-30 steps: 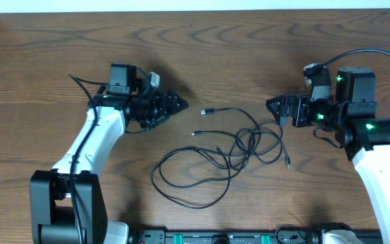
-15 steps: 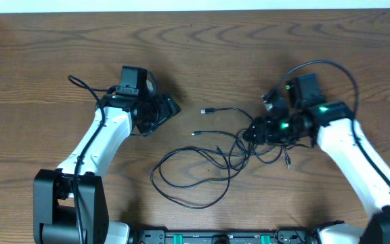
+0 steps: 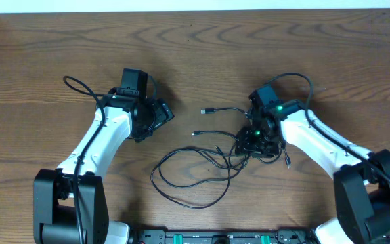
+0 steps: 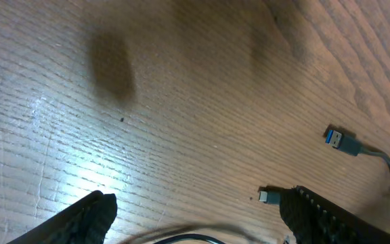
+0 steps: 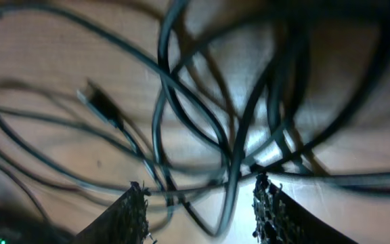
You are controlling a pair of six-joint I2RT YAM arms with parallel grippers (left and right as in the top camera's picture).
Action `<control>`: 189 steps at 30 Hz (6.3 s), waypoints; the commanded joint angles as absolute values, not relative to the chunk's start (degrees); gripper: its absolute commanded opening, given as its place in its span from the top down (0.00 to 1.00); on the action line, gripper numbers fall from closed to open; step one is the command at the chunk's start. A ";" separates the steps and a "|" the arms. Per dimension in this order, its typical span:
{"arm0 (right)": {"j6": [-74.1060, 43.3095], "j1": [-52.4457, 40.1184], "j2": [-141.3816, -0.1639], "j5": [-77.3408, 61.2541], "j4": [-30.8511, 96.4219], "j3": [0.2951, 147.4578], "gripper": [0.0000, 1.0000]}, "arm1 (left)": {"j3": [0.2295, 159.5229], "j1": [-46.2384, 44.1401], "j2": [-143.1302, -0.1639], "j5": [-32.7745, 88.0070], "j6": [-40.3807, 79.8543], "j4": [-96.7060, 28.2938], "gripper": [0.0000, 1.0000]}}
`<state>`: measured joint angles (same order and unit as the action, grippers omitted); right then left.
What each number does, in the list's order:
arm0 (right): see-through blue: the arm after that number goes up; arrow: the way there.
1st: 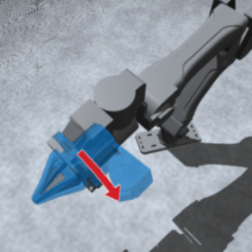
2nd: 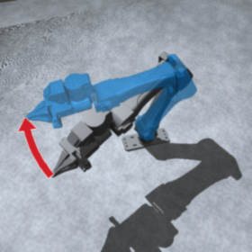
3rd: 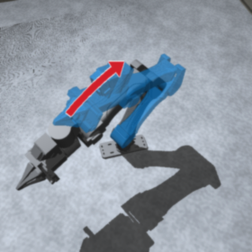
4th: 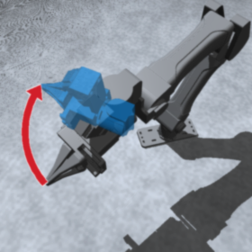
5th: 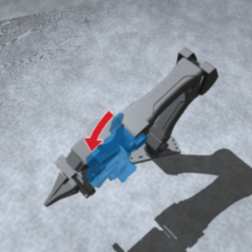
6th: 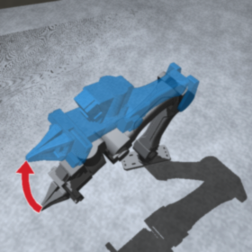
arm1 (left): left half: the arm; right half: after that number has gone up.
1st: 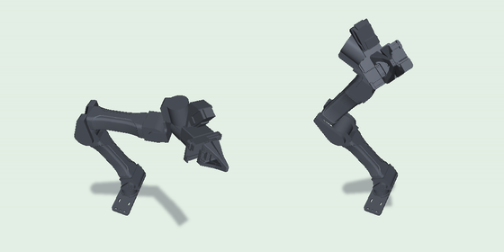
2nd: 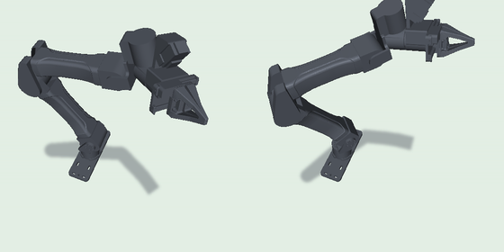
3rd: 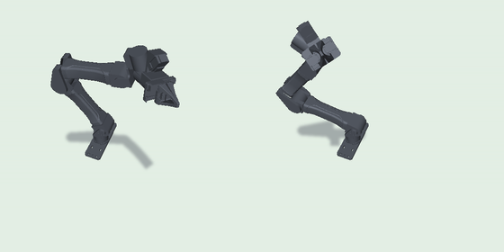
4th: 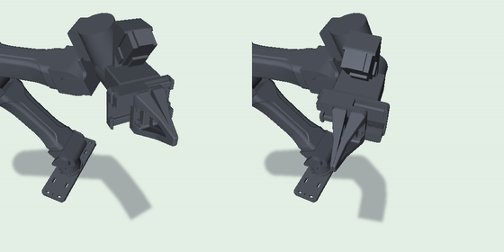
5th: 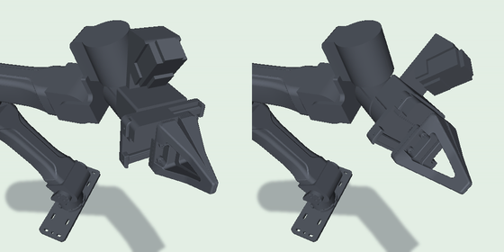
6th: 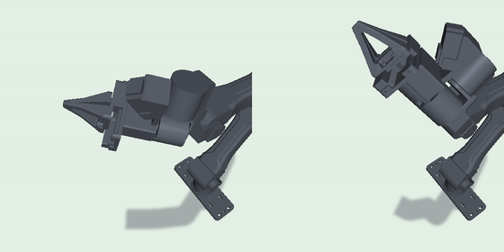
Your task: Untangle cables
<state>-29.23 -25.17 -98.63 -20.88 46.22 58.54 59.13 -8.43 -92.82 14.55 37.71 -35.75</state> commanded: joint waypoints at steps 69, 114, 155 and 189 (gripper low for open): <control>-40.84 -17.28 -70.70 -39.62 23.79 60.36 0.99 | 59.18 -30.68 -79.37 25.78 57.80 -19.27 0.16; -32.64 24.01 -54.83 -38.85 13.91 60.40 0.99 | 59.40 -13.82 -101.41 11.33 53.25 -26.11 0.93; -21.15 1.23 -85.84 -47.55 45.23 60.20 0.27 | 64.25 5.67 -56.27 18.92 39.72 -31.24 0.93; -66.39 -36.18 -102.69 -29.65 6.50 60.20 0.99 | 64.27 5.74 -49.15 28.12 36.32 -32.42 0.93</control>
